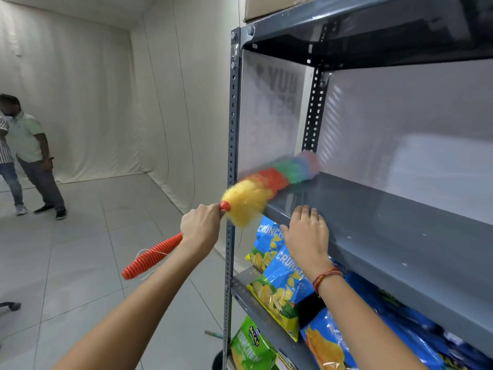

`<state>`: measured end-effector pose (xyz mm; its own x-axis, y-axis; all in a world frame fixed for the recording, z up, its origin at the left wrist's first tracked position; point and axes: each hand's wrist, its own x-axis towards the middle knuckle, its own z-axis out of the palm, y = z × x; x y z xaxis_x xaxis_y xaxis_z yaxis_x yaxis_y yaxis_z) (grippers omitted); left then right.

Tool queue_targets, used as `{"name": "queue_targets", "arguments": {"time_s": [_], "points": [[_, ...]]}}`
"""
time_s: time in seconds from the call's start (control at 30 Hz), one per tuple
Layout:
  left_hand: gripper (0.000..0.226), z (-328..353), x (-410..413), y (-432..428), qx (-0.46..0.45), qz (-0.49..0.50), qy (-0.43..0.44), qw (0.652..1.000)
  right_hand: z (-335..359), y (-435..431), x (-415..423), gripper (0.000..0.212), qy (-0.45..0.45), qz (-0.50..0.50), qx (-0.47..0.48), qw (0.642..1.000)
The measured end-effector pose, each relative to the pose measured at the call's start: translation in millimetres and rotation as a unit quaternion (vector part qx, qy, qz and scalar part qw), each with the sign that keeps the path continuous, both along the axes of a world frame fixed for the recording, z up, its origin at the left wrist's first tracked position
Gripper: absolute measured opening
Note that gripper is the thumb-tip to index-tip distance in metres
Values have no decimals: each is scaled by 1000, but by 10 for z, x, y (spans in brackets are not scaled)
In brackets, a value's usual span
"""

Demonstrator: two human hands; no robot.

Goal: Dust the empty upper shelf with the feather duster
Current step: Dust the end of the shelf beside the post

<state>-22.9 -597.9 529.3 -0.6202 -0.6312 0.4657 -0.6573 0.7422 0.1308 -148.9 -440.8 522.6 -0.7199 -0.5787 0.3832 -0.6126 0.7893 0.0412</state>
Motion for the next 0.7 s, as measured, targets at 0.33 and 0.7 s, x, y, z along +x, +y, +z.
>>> {"name": "queue_targets", "arguments": {"time_s": [0.33, 0.7], "points": [[41, -25, 293, 389, -63, -105, 78, 989, -35, 393, 230, 55, 3, 47, -135, 990], [38, -580, 501, 898, 85, -360, 130, 920, -342, 1407, 772, 35, 65, 46, -303, 950]]}}
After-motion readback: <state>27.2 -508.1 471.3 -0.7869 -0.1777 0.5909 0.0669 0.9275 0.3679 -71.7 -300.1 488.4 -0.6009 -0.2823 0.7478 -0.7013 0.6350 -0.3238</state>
